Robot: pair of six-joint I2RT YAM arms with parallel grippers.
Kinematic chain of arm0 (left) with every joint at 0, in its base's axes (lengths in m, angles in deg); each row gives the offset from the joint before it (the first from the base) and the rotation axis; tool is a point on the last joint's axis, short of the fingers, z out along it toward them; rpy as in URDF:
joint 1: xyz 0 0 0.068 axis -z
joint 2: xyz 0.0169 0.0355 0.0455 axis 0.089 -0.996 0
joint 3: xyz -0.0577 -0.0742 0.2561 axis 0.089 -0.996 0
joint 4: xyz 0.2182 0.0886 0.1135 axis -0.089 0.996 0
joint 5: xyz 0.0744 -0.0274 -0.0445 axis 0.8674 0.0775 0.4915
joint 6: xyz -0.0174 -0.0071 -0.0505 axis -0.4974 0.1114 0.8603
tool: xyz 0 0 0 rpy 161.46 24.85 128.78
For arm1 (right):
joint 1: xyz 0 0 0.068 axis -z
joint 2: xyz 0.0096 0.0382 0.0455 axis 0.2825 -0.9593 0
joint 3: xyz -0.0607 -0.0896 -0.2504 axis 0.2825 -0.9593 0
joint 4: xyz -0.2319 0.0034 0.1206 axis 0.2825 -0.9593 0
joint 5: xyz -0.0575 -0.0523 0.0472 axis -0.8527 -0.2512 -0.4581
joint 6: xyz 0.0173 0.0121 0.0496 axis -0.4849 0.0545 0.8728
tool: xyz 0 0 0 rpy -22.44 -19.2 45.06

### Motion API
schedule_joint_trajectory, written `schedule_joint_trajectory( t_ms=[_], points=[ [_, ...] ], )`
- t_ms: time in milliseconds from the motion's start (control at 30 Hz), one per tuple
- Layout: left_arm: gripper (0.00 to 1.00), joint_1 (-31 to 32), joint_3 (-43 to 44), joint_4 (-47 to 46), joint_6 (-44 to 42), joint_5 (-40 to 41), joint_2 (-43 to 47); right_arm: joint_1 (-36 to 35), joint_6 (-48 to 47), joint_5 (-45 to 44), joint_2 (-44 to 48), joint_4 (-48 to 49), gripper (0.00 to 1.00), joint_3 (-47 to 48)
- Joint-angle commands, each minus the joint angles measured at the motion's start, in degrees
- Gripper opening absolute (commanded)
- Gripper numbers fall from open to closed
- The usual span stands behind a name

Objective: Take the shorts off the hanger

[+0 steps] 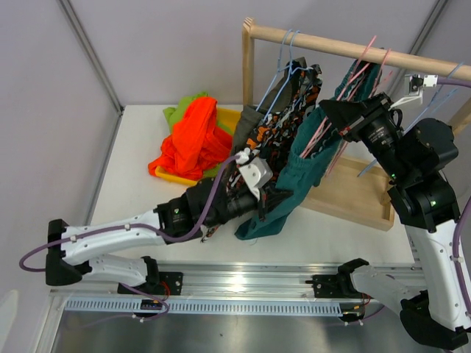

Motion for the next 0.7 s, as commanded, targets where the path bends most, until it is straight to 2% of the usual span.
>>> schedule_joint_trajectory(
  t_ms=[0, 33, 133, 233, 433, 567, 667],
  points=[
    [0.0, 6.6, -4.6, 0.0, 0.2, 7.0, 6.5, -0.2, -2.8, -1.4, 0.0, 4.6, 0.0, 3.0],
    [0.0, 10.6, -6.8, 0.4, 0.2, 8.3, 7.3, -0.2, -3.3, -1.7, -0.5, 4.2, 0.0, 3.5],
    [0.0, 16.8, -12.2, 0.1, 2.4, 13.9, 9.1, 0.1, -3.6, -2.0, -1.5, 4.1, 0.0, 5.1],
    [0.0, 19.7, -15.9, -2.2, 5.0, 15.8, 8.7, 0.2, -2.6, -1.7, -1.9, 4.7, 0.0, 4.5],
    [0.0, 19.9, -15.2, -5.1, 3.7, 17.6, 4.5, 0.1, 1.1, -0.5, -0.3, 5.6, 0.0, 1.2],
    [0.0, 18.9, -8.1, -4.5, 0.7, 24.9, -0.6, 0.2, 7.5, 4.1, 2.0, 6.2, 0.0, -2.7],
    [0.0, 16.9, -4.0, -4.9, -1.1, 29.0, -3.3, 0.2, 16.2, 8.6, 5.7, 9.1, 0.0, -7.3]
  ],
)
